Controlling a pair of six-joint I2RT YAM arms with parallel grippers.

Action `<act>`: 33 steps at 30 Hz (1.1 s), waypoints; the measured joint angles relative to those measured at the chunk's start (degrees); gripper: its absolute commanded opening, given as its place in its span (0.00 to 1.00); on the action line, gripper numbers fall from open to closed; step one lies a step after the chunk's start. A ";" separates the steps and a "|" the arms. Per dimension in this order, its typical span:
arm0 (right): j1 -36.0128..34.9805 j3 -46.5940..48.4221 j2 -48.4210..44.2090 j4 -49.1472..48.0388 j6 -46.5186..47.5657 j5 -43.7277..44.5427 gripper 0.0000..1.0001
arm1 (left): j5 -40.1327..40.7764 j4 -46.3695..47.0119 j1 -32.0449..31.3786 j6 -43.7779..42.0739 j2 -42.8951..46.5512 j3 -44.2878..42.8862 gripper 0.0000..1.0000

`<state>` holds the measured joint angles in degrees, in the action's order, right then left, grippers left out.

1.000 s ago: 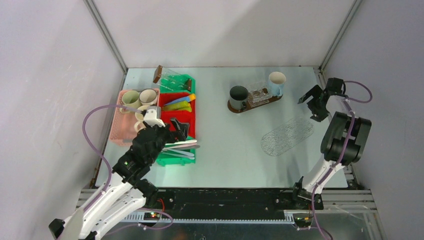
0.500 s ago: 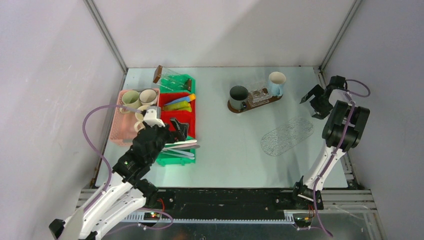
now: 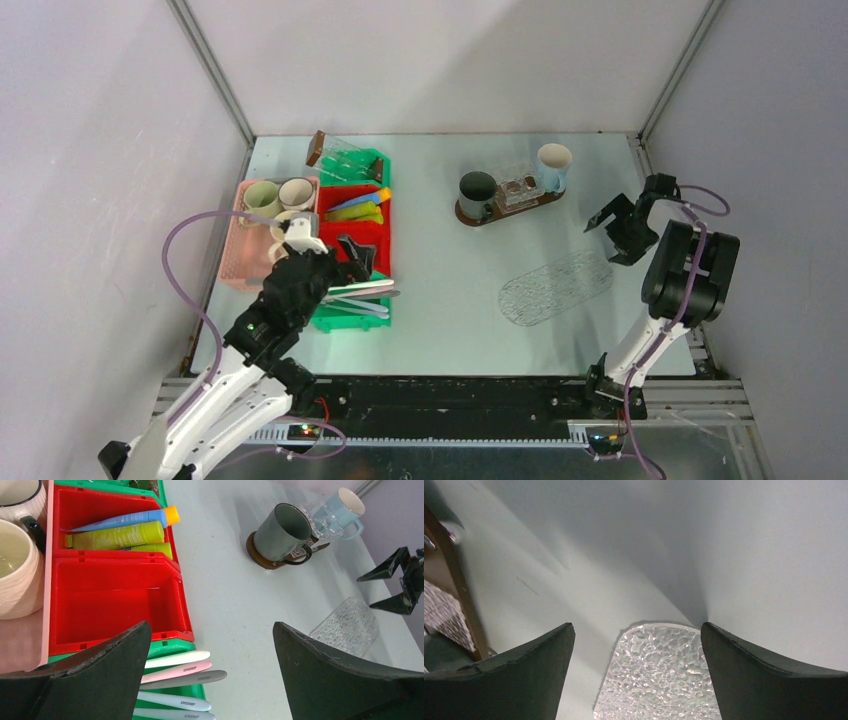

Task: Prepare toiletry sets of a toothbrush and toothpaste on the tray
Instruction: Move the tray to the center of the board.

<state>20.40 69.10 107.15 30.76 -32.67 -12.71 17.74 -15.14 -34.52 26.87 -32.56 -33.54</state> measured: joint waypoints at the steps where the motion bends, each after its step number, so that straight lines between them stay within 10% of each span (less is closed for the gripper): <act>1: -0.42 -1.68 -1.25 -0.11 -0.70 -0.02 1.00 | 0.00 0.00 0.07 -0.02 0.24 0.00 0.98; 19: -22.75 -25.33 -22.45 1.36 -23.50 5.60 1.00 | 0.09 -0.09 1.07 -0.48 3.76 0.11 0.98; 33: -38.12 -20.92 -32.37 11.17 -14.86 21.94 1.00 | 1.49 -1.55 3.23 -0.94 2.01 -0.04 0.98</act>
<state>-17.72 48.18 74.78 41.93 -47.53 9.23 19.22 -16.69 -31.29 25.93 -30.55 -33.58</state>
